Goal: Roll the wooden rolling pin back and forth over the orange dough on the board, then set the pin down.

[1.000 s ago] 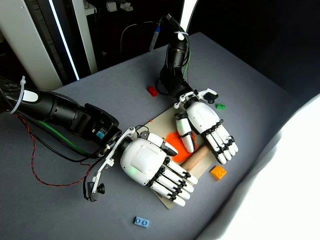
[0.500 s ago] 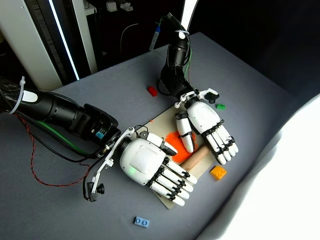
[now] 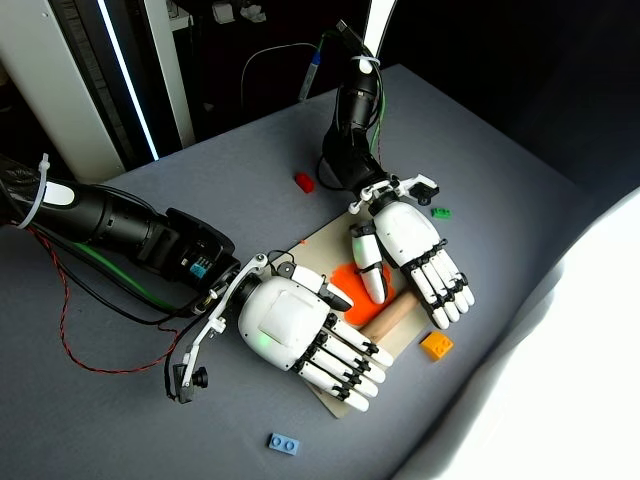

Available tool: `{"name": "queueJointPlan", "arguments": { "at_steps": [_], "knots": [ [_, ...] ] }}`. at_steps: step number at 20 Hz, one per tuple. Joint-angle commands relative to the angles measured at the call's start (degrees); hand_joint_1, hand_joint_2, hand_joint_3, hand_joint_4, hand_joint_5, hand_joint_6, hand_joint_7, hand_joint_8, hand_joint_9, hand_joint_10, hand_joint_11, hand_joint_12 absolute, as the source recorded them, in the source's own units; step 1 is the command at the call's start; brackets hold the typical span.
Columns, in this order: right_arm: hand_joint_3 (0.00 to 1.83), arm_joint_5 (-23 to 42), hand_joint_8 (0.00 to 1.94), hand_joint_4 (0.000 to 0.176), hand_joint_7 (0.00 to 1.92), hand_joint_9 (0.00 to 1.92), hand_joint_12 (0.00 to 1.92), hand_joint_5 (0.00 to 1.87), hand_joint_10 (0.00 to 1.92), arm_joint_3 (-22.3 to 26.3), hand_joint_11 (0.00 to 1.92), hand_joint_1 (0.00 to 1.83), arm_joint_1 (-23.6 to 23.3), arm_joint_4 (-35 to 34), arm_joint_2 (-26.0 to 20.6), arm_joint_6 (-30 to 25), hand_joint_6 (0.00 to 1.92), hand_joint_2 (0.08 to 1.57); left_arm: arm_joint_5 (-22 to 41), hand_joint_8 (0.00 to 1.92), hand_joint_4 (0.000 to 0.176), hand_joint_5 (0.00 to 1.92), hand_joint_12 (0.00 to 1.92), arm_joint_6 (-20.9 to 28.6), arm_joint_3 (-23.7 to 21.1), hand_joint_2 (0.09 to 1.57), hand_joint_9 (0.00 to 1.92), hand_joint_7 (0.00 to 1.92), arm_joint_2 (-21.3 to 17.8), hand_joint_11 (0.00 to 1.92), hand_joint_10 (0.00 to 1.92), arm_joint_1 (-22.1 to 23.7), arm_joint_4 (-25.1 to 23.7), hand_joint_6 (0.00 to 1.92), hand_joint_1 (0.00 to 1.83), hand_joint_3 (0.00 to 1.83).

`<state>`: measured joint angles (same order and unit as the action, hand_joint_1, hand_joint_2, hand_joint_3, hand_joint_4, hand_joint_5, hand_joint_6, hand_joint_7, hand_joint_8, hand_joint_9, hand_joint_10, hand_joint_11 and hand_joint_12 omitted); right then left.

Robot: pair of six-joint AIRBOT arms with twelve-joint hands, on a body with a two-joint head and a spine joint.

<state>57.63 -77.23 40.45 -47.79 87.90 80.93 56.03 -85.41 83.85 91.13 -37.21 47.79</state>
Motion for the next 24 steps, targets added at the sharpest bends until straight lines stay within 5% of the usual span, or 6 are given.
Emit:
{"name": "queueJointPlan", "arguments": {
  "at_steps": [1, 17, 18, 19, 24],
  "knots": [
    [0.00, 5.4, 0.00, 0.000, 0.07, 0.01, 0.00, 0.09, 0.00, -0.1, 0.00, 0.00, 0.1, 2.3, -0.1, -0.1, 0.00, 1.43, 3.8, 0.00, 0.000, 0.05, 0.00, 0.5, 0.0, 1.48, 0.01, 0.05, -0.6, 0.00, 0.00, -0.3, -1.7, 0.01, 0.00, 0.00],
    [0.00, 6.3, 0.01, 0.000, 0.08, 0.03, 0.00, 0.09, 0.01, 1.5, 0.01, 0.00, 0.8, 2.3, 0.1, 2.3, 0.00, 1.43, 3.4, 0.01, 0.000, 0.04, 0.00, 0.9, 0.8, 1.48, 0.01, 0.04, -1.1, 0.00, 0.00, -0.3, -1.1, 0.00, 0.00, 0.00],
    [0.00, 6.3, 0.05, 0.000, 0.25, 0.21, 0.38, 0.26, 0.00, 1.5, 0.00, 0.00, 0.9, 2.3, 0.1, 2.3, 0.00, 1.45, 3.3, 0.01, 0.000, 0.13, 0.03, 0.9, 0.8, 1.47, 0.11, 0.14, -1.1, 0.04, 0.02, -0.2, -1.1, 0.01, 0.00, 0.00],
    [0.00, 6.3, 0.04, 0.000, 0.33, 0.28, 0.57, 0.30, 0.01, 1.6, 0.00, 0.00, 0.9, 2.3, 0.1, 2.3, 0.00, 1.46, 3.1, 0.00, 0.000, 0.18, 0.22, 0.8, 0.8, 1.47, 0.11, 0.18, -1.1, 0.01, 0.01, -0.1, -1.1, 0.01, 0.00, 0.00],
    [0.00, 6.5, 0.01, 0.000, 0.40, 0.32, 0.72, 0.36, 0.01, 1.7, 0.00, 0.00, 1.0, 2.3, 0.1, 2.4, 0.01, 1.45, 2.7, 0.00, 0.000, 0.18, 0.18, 0.7, 0.7, 1.48, 0.15, 0.22, -1.1, 0.00, 0.00, 0.1, -1.1, 0.01, 0.00, 0.00]
  ]
}}
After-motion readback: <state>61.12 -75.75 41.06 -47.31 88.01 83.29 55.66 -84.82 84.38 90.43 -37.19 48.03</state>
